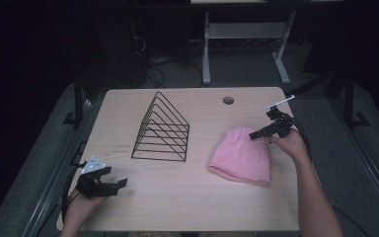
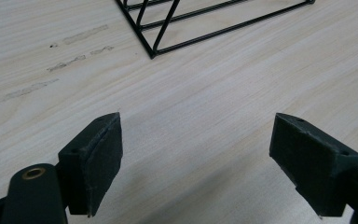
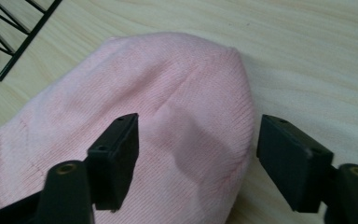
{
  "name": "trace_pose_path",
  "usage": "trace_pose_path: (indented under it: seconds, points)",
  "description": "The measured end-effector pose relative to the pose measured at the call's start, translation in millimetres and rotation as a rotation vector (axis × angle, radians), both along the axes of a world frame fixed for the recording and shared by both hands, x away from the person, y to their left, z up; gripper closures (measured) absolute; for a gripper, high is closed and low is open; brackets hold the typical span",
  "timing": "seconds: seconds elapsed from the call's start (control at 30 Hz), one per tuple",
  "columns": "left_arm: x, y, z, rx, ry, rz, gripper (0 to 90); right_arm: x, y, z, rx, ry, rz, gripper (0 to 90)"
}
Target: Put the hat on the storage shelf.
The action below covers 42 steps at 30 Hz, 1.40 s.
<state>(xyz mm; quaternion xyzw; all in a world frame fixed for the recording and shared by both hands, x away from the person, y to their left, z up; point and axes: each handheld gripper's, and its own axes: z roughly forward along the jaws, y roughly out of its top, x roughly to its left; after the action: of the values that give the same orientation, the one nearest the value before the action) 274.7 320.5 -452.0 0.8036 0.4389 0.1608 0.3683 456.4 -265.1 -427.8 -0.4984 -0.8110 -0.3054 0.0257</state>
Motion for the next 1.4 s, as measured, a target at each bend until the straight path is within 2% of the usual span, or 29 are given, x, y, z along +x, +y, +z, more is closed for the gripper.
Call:
trace_pose_path:
  seconds: [0.2, 0.4, 0.63, 0.8, 1.03, 1.07, 1.13, 1.27, 1.4]
  points:
    - [0.6, 2.3, -0.6, 0.002, 0.004, 0.004, 17.2, 7.1, 0.3, -8.2, -0.013, 0.018, -0.007, 35.8]
    - [0.5, 2.1, -0.2, 0.006, 0.002, 0.006, 17.2, 11.3, 2.0, -16.2, -0.017, 0.062, -0.009, 44.0]
    - [1.1, -0.3, -1.0, 0.013, 0.006, -0.002, 17.2, 11.1, 3.6, -20.5, -0.016, 0.070, 0.000, 56.5]
    - [0.9, 0.0, -0.9, 0.012, 0.003, 0.001, 17.2, 9.8, 3.6, -23.5, 0.007, 0.082, -0.010, 64.1]
    - [0.0, 0.8, -0.9, 0.015, 0.006, 0.003, 17.2, 8.5, 0.9, -26.7, 0.045, 0.088, -0.021, 69.9]
    - [-1.0, 1.5, -1.3, 0.013, 0.010, 0.002, 17.2, 7.7, -1.6, -27.7, 0.071, 0.093, -0.032, 72.9]
    - [-2.1, 2.3, -1.3, 0.012, 0.012, -0.002, 17.2, 6.9, -3.7, -28.3, 0.089, 0.096, -0.041, 74.8]
    - [-3.5, 3.9, -1.0, 0.013, 0.012, 0.001, 17.2, 5.9, -5.4, -28.0, 0.105, 0.090, -0.043, 76.2]
    - [-2.9, 4.6, 2.3, -0.009, 0.028, 0.004, 17.2, 4.2, -5.8, -21.1, 0.119, 0.079, -0.036, 76.4]
